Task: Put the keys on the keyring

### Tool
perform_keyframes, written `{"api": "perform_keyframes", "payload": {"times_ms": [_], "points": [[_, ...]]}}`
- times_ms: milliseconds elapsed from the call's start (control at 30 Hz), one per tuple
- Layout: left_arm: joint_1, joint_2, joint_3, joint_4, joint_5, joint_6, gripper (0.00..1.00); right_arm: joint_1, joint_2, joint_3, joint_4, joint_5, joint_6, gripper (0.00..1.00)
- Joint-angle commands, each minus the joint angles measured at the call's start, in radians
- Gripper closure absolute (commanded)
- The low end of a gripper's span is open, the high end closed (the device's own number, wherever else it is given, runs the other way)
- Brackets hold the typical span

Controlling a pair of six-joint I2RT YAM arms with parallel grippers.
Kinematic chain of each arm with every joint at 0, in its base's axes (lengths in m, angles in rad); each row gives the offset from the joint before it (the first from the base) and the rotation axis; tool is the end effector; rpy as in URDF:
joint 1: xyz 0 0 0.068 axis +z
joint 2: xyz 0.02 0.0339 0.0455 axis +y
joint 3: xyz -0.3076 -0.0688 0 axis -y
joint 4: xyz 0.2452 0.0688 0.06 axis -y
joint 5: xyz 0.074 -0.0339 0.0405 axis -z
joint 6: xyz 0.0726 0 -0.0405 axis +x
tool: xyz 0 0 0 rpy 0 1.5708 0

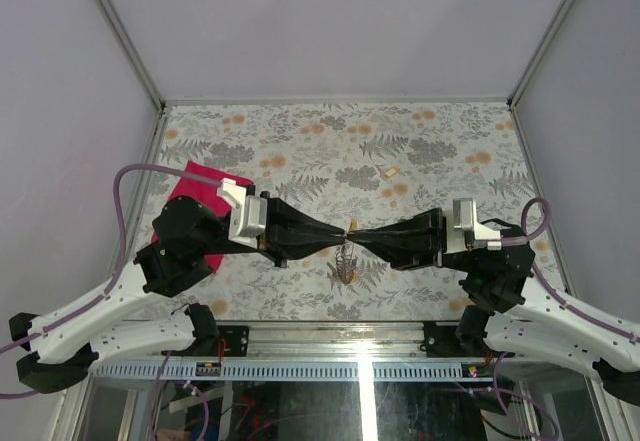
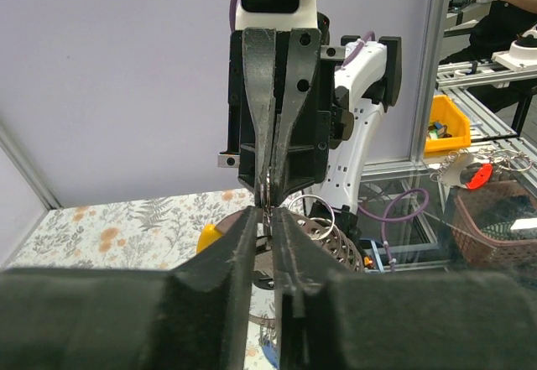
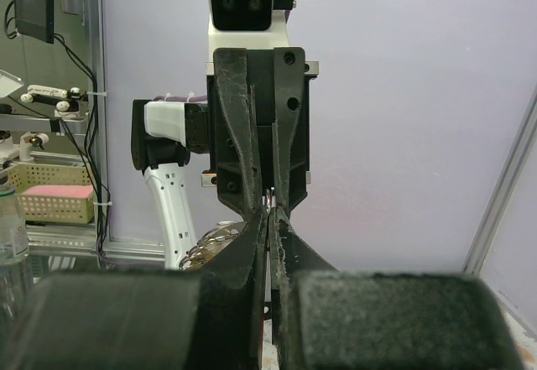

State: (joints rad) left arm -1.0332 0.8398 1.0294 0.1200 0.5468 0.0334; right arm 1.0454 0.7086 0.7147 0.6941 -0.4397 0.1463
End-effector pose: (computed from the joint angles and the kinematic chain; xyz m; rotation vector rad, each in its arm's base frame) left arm 0.0565 -0.1685 0.4891 1.1016 0.8741 -1.1851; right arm 0.0425 0.1350 0.4652 -0.8011 0.6390 1.2854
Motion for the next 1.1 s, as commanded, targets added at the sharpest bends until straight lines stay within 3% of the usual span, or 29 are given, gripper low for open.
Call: {"api": "perform_keyframes", "payload": {"times_ms": [0, 167, 433, 567, 800, 1067], "points": [[-0.003, 0.004, 0.009, 0.059, 0.012, -0.003, 0.82, 0.001, -0.001, 0.04, 0.063, -0.019, -0.005, 1.0], [-0.004, 0.009, 0.011, 0.061, 0.016, -0.003, 0.82, 0.001, 0.006, 0.038, 0.065, -0.019, -0.006, 1.0], [-0.004, 0.008, 0.01, 0.058, 0.018, -0.003, 0.99, 0.001, 0.008, 0.043, 0.051, -0.025, -0.006, 1.0], [-0.004, 0.012, 0.027, 0.029, 0.022, 0.001, 1.0, 0.002, -0.003, 0.053, -0.004, -0.02, -0.032, 0.99], [-0.004, 0.039, 0.175, -0.311, -0.073, 0.097, 1.0, 0.001, -0.066, 0.172, -0.369, 0.041, -0.167, 0.76], [-0.004, 0.185, 0.436, -0.801, -0.182, 0.204, 1.0, 0.001, -0.069, 0.322, -0.822, 0.15, -0.266, 0.61]]}}
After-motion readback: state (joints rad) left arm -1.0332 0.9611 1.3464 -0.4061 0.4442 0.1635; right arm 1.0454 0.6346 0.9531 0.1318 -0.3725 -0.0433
